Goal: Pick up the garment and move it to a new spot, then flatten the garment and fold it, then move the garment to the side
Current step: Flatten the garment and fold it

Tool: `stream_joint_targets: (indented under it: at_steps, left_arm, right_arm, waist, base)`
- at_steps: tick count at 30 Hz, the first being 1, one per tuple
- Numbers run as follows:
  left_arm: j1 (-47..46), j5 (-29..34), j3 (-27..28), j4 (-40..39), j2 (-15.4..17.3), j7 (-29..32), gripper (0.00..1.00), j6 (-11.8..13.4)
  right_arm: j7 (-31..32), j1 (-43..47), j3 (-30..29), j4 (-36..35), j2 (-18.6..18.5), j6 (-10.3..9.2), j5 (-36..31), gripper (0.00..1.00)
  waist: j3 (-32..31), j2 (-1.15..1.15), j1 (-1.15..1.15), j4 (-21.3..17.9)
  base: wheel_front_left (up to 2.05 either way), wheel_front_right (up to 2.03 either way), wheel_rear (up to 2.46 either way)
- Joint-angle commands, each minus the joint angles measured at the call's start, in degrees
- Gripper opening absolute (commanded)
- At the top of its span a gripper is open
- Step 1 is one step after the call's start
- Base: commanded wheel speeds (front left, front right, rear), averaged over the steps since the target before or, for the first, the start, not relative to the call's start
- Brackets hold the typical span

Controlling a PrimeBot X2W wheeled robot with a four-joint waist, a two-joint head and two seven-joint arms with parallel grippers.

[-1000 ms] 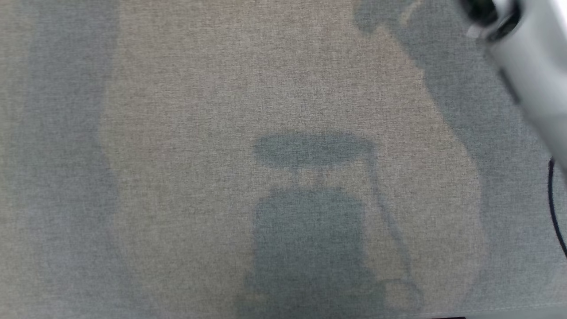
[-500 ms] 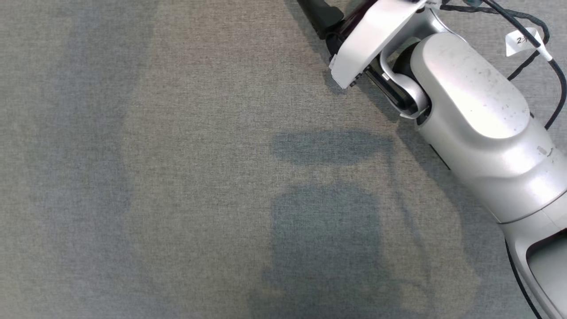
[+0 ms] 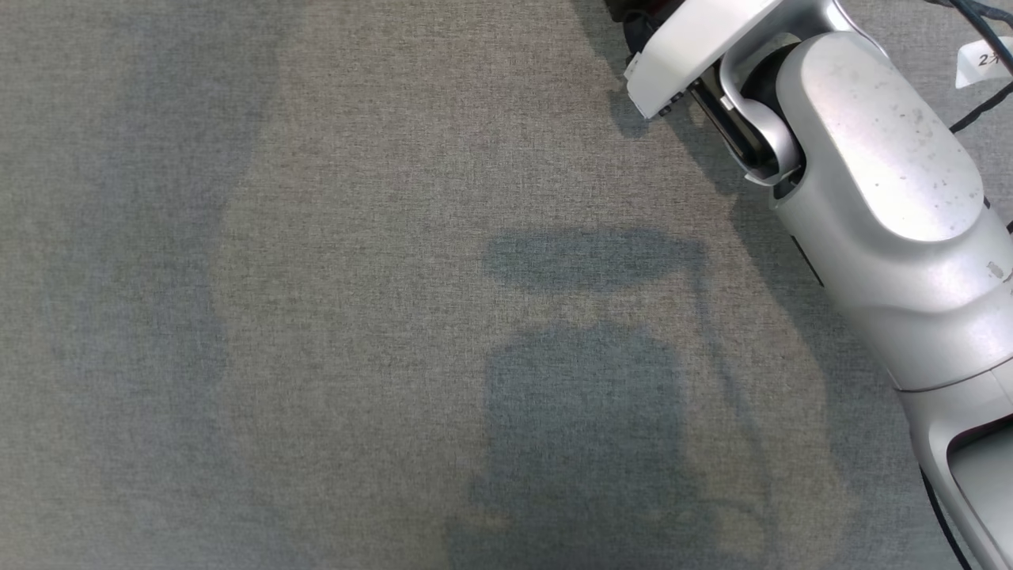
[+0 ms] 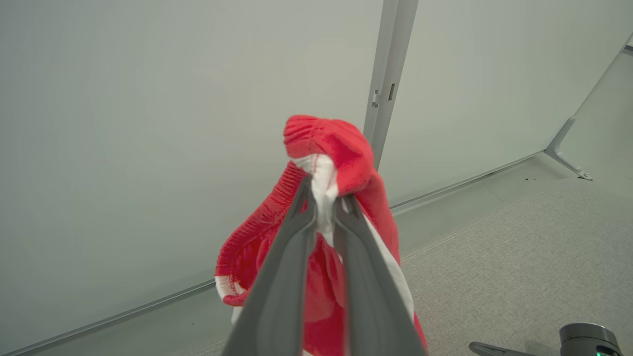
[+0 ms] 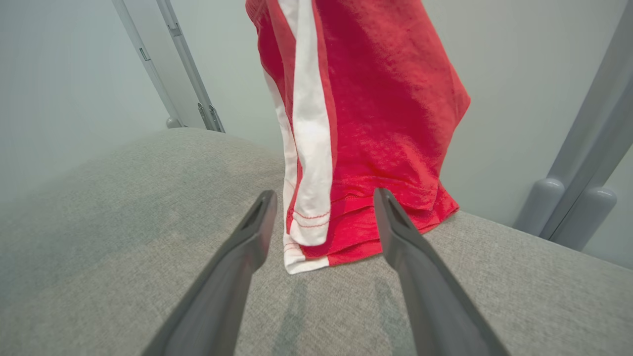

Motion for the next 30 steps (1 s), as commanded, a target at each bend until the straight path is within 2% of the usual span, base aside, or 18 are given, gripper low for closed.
stream_joint_targets:
  at_steps: [1,14,23,24,25,26,27,28,30]
  left_arm:
    - [0.8,-0.5,0.2,-0.7,0.0,-0.2,0.0,0.2]
    - [1.8,-1.6,0.1,-3.7,-1.6,0.0,0.0,0.9]
    - [2.4,-2.0,-0.4,-5.5,-1.4,0.5,0.0,1.4]
    - [2.5,-2.2,-0.3,-5.6,-1.5,0.5,0.0,1.3]
    - [2.6,-2.4,-0.2,-5.8,-1.5,0.6,0.0,1.2]
    - [2.6,-2.6,-0.1,-5.9,-1.6,0.6,0.0,1.2]
    - [2.5,-2.7,-0.1,-6.0,-1.6,0.7,0.0,1.3]
    - [2.5,-2.8,0.0,-6.2,-1.6,0.8,0.0,1.4]
    - [2.5,-2.8,-0.1,-6.4,-1.4,1.0,0.0,1.5]
  right_arm:
    - [0.3,1.1,-0.3,0.0,0.1,0.02,-0.8,1.0]
    - [-1.6,0.4,-3.5,8.0,5.0,0.02,-5.8,1.0]
    - [-3.5,-2.6,-5.9,14.6,6.6,0.02,-9.5,1.0]
    - [-3.7,-2.6,-6.1,15.2,6.7,0.01,-9.8,0.97]
    - [-4.0,-2.8,-6.4,15.7,6.7,0.01,-10.0,0.89]
    - [-4.0,-3.1,-6.6,16.2,6.7,0.02,-10.3,0.71]
    - [-4.3,-3.4,-6.8,16.6,6.7,0.02,-10.5,0.62]
    - [-4.5,-3.6,-7.1,17.0,6.8,0.01,-10.7,0.62]
    - [-5.1,-3.7,-7.1,17.7,7.0,0.02,-10.8,0.4]
  waist:
    - [-0.1,0.0,0.0,0.3]
    - [0.0,0.0,0.0,2.8]
    - [0.1,0.0,0.0,3.8]
    - [0.1,0.0,0.0,3.9]
    - [0.2,0.0,0.0,3.9]
    - [0.2,0.0,0.0,4.0]
    - [0.3,0.0,0.0,4.2]
    - [0.4,0.0,0.0,4.2]
    - [0.5,0.0,0.0,4.2]
  base:
    - [0.0,0.0,0.0]
    - [0.0,0.0,0.0]
    - [0.0,0.0,0.0]
    - [0.0,0.0,0.0]
    - [0.0,0.0,0.0]
    - [0.0,0.0,0.0]
    - [0.0,0.0,0.0]
    - [0.0,0.0,0.0]
    - [0.0,0.0,0.0]
